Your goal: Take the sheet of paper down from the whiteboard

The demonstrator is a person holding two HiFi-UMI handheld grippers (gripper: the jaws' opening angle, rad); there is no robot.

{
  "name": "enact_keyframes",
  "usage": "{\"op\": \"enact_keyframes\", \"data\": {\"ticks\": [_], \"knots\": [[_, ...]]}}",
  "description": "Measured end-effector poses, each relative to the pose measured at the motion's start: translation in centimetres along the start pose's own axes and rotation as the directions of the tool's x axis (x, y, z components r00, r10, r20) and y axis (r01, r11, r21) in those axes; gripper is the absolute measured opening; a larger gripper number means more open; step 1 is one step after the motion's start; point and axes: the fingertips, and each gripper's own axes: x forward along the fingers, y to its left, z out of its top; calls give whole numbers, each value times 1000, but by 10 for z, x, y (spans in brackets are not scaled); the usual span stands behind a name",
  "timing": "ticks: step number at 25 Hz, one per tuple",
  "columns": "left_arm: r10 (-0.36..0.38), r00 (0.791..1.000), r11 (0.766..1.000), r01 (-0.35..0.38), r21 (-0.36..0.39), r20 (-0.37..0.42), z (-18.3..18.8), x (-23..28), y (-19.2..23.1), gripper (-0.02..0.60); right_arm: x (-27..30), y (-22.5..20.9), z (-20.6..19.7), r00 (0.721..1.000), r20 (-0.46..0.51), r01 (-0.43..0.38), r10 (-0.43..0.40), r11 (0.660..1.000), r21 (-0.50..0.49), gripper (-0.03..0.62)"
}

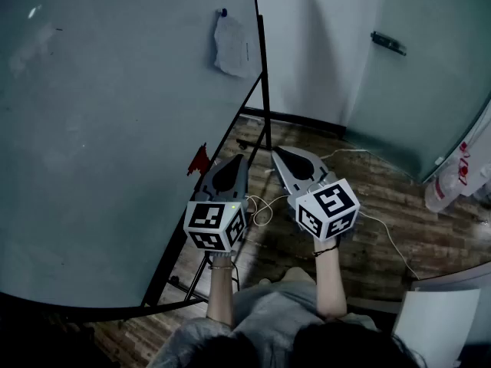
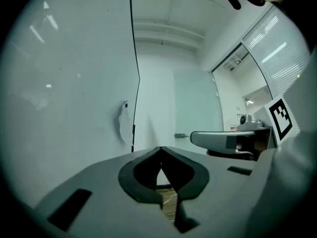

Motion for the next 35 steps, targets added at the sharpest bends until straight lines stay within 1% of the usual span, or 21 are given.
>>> {"op": "enact_keyframes", "data": {"ticks": [5,11,15,20,23,28,31,33,35], "knots": [[-6,1000,1000,6,3,0,-1,0,3,6,6,0,1,1000,6,-1,1,1000,-5,0],[11,1000,1000,-11,27,10,3,-4,9,6,9,1,2,1000,12,-1,1,1000,-1,0],[29,999,999,-29,28,16,4,-5,12,6,9,0,3,1000,9,-11,11,1000,2,0],[33,999,998,-34,56,15,4,-3,6,6,3,-4,1,999,37,-36,35,998,45,0],[28,999,997,-29,65,26,8,3,0,6,0,-9,-3,998,36,-45,43,998,47,0],[28,999,996,-30,84,35,11,20,-16,6,-13,-31,-5,997,53,-58,55,996,64,0],[17,999,996,-20,85,36,10,35,-29,6,-19,-52,-7,998,43,-52,49,996,73,0],[14,999,997,-17,79,33,13,48,-37,6,-22,-71,-3,999,29,-42,40,996,78,0],[18,999,995,-20,95,27,17,60,-45,6,-23,-87,8,999,24,-33,31,997,75,0]]}}
